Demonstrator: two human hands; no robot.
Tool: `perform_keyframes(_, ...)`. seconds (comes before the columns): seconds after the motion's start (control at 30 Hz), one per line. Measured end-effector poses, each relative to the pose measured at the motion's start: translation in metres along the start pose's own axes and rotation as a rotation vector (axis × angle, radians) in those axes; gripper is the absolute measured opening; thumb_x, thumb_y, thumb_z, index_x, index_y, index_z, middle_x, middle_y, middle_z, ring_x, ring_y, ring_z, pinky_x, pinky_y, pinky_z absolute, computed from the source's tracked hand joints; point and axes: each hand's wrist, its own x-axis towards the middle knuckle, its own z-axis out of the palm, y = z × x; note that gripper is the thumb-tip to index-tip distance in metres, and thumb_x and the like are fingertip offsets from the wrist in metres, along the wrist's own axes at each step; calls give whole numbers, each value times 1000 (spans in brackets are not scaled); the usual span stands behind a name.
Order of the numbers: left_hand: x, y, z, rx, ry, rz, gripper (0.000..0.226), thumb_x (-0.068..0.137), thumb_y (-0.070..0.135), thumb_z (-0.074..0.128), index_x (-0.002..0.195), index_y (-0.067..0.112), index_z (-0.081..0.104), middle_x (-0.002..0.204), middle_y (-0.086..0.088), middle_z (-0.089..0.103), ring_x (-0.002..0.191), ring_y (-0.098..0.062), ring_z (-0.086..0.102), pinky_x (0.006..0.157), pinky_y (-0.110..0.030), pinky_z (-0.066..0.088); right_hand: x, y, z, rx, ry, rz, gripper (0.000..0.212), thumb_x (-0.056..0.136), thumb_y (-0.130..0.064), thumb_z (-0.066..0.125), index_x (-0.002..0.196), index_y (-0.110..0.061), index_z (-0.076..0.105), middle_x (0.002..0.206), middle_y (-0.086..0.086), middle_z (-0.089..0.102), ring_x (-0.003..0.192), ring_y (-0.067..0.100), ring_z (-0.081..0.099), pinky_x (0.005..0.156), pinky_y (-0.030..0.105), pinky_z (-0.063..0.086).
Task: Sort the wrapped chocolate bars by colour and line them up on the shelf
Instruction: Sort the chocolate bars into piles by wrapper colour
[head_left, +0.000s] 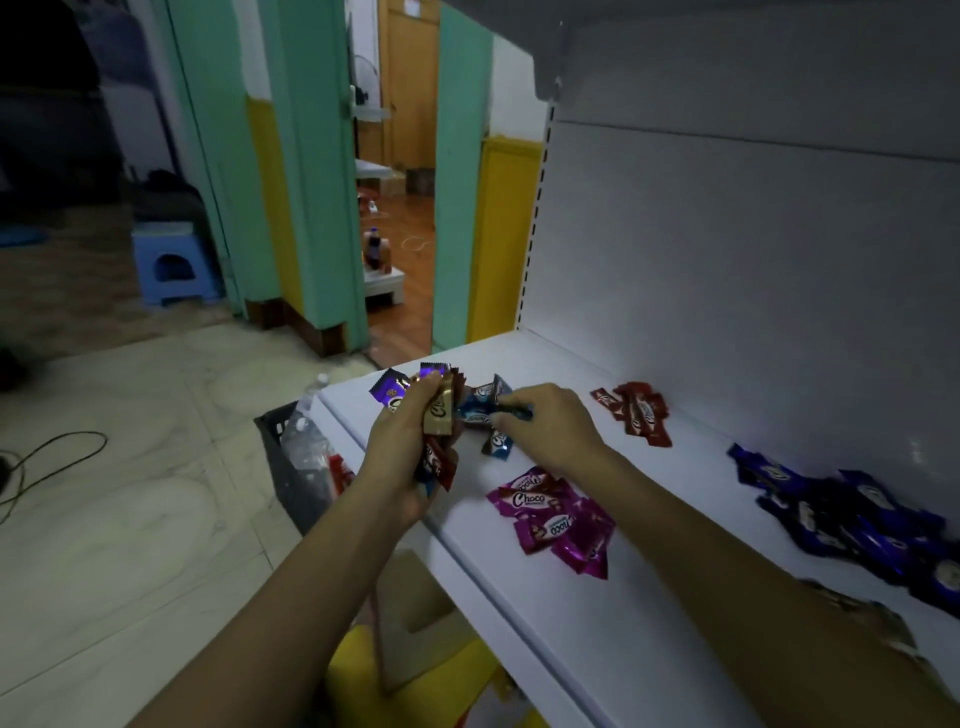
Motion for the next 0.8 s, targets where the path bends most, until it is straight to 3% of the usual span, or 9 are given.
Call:
perform_keyframes(0.07,6,-2,1,2,-3,25,23,92,34,60,88,13,68,77,-4,64,50,-9,53,36,-16,36,5,8,6,-67,-69,25,34,89,-36,60,120,-23,66,107,4,69,86,17,57,69,25,36)
perform_keyframes(0.17,12,-10,10,12,2,108,24,94,29,57,95,5,63,62,0,65,43,-8,56,38,-15,39,6,9,4,-47,31,-23,32,95,-39,49,103,-18,72,90,6,71,77,18,58,68,30,43)
perform_keyframes(0.23,15,-15,15,-5,-12,205,18,94,24,57,92,6,62,61,-2,67,53,-11,63,44,-17,46,-2,-2,-1,119,103,-29,43,96,-44,44,86,-11,70,74,4,67,66,15,57,62,31,45)
perform_keyframes(0.33,22,-21,16,17,-64,318,14,94,19,57,91,7,64,84,-19,69,78,-31,67,66,-35,56,-16,-26,-8,509,-44,22,49,82,-55,54,77,-8,65,63,1,63,57,7,57,58,24,47)
perform_keyframes(0.43,26,-23,14,33,-68,325,18,94,23,59,90,7,65,87,-20,68,82,-30,67,77,-41,54,-20,-35,-9,690,-121,40,34,81,-32,68,84,1,63,74,13,68,69,19,67,68,29,56)
perform_keyframes(0.5,29,-25,12,0,-49,293,24,93,28,60,97,5,66,94,-21,70,86,-32,67,78,-42,54,-20,-33,-9,727,-98,77,16,86,-14,67,87,2,64,72,7,68,62,8,64,60,19,53)
perform_keyframes(0.6,31,-27,11,17,-50,297,31,90,29,63,102,0,65,100,-28,68,94,-45,65,84,-54,52,-21,-25,-10,743,-63,155,10,89,-12,63,89,-2,66,70,0,68,56,5,59,52,14,46)
perform_keyframes(0.67,29,-25,13,84,-68,343,28,87,28,62,95,2,67,96,-31,66,92,-48,63,83,-59,51,-20,-24,-14,719,-39,198,9,89,-11,62,93,-5,68,74,3,69,55,6,58,51,15,45)
perform_keyframes(0.8,19,-20,13,195,-68,375,13,92,21,60,88,12,68,88,-19,71,86,-32,69,82,-50,55,-29,-25,-33,648,45,261,14,89,-11,63,101,-5,67,76,3,65,51,5,52,49,14,43)
